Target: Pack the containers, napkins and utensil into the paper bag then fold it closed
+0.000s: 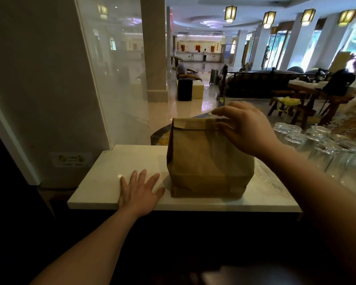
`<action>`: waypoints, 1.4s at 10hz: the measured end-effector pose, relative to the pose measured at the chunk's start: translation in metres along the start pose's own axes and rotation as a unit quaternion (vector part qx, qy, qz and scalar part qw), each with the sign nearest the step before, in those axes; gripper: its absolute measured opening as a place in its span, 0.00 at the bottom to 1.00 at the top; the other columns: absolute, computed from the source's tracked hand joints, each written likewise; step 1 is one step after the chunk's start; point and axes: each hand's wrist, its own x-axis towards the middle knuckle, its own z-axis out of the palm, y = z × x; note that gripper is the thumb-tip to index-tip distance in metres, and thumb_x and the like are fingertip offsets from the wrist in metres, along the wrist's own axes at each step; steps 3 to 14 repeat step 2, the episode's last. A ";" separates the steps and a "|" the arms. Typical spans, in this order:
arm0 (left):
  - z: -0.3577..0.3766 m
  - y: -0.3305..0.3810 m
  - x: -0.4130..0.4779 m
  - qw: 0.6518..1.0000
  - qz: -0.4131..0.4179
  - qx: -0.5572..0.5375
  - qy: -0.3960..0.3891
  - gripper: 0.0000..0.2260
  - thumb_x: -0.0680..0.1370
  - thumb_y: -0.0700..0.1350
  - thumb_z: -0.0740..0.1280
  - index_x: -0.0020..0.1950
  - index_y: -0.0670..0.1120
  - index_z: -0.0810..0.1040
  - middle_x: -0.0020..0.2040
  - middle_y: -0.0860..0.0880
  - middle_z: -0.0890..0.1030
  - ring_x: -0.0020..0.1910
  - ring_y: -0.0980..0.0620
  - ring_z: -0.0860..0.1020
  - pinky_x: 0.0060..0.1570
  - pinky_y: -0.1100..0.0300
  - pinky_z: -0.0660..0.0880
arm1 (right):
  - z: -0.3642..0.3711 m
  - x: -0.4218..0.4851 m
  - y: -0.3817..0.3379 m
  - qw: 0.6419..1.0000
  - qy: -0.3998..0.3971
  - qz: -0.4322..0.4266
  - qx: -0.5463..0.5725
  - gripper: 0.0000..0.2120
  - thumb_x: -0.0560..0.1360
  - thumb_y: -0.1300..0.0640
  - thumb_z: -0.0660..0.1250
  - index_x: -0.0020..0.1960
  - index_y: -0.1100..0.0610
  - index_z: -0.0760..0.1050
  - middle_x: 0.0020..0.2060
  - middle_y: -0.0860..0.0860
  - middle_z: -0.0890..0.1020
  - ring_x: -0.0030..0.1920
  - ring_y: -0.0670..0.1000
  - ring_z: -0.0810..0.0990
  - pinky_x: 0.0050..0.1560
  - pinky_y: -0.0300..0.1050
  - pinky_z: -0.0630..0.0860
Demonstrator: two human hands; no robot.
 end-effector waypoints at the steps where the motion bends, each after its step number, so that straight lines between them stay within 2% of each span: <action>1: -0.005 0.000 0.000 1.000 0.007 -0.010 -0.025 0.32 0.75 0.73 0.42 0.78 0.64 0.49 0.82 0.49 0.49 0.79 0.43 0.44 0.72 0.34 0.38 | -0.003 -0.004 -0.010 1.000 0.005 -0.005 0.004 0.16 0.76 0.52 0.65 0.63 0.50 0.76 0.54 0.51 0.81 0.54 0.54 0.77 0.47 0.51 0.78; 2: -0.025 -0.002 -0.002 0.990 -0.010 -0.139 -0.018 0.31 0.79 0.68 0.52 0.79 0.60 0.50 0.81 0.49 0.51 0.79 0.45 0.48 0.73 0.34 0.42 | -0.011 -0.011 -0.016 1.000 0.028 0.006 0.009 0.17 0.76 0.53 0.67 0.65 0.50 0.75 0.55 0.51 0.81 0.55 0.54 0.78 0.48 0.51 0.78; 14: -0.025 -0.002 -0.002 0.990 -0.010 -0.139 -0.018 0.31 0.79 0.68 0.52 0.79 0.60 0.50 0.81 0.49 0.51 0.79 0.45 0.48 0.73 0.34 0.42 | -0.011 -0.011 -0.016 1.000 0.028 0.006 0.009 0.17 0.76 0.53 0.67 0.65 0.50 0.75 0.55 0.51 0.81 0.55 0.54 0.78 0.48 0.51 0.78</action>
